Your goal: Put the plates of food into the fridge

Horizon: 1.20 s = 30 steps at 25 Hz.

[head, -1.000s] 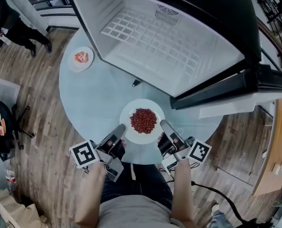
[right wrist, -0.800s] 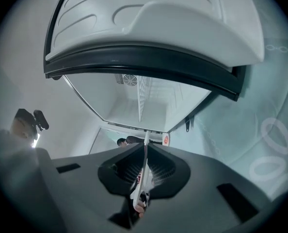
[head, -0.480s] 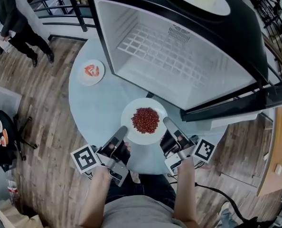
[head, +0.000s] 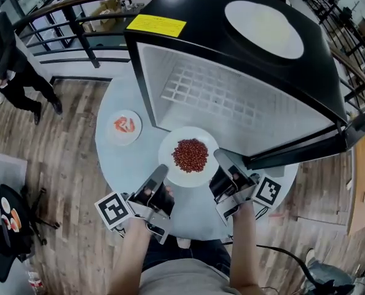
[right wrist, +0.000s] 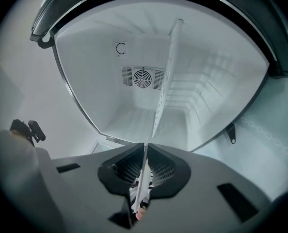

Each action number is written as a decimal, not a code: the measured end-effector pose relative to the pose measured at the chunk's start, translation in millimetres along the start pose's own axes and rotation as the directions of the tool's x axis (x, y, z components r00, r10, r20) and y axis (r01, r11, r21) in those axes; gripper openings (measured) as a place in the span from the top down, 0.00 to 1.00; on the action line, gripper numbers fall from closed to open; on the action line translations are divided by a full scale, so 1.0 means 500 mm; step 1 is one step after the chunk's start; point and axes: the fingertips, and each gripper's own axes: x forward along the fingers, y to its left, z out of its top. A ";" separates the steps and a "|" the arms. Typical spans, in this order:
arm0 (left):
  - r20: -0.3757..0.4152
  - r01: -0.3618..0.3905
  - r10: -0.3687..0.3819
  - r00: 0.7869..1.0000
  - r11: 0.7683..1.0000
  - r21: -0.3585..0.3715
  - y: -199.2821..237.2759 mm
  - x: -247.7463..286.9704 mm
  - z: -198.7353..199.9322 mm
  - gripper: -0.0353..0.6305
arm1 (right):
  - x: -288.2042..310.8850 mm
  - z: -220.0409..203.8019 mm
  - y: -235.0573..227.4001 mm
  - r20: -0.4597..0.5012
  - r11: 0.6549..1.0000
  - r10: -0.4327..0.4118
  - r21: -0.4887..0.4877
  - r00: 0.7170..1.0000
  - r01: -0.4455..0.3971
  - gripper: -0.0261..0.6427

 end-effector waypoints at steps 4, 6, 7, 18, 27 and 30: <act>-0.009 0.008 -0.008 1.000 1.000 -0.014 -0.024 0.051 0.046 0.92 | 0.048 0.043 0.016 0.056 1.000 -0.010 -0.025 0.998 0.011 0.92; -0.016 0.019 -0.020 1.000 1.000 -0.016 -0.036 0.074 0.059 0.92 | 0.063 0.065 0.021 0.088 0.999 -0.018 -0.045 0.996 0.022 0.92; -0.019 0.027 -0.027 0.999 0.999 -0.020 -0.042 0.082 0.061 0.92 | 0.067 0.074 0.026 0.104 0.998 -0.024 -0.058 0.994 0.030 0.92; 0.014 0.029 -0.029 0.999 0.998 -0.051 -0.039 0.140 0.114 0.92 | 0.079 0.135 0.005 0.311 0.908 -0.287 -0.213 0.906 0.361 0.92; 0.070 0.018 -0.015 0.997 0.999 -0.036 -0.036 0.207 0.140 0.92 | 0.054 0.085 -0.015 0.295 0.880 -0.319 -0.261 0.901 0.397 0.92; 0.078 0.019 -0.017 0.997 0.999 -0.027 -0.043 0.230 0.146 0.92 | 0.079 0.038 -0.017 0.191 0.882 -0.315 -0.302 0.930 0.361 0.92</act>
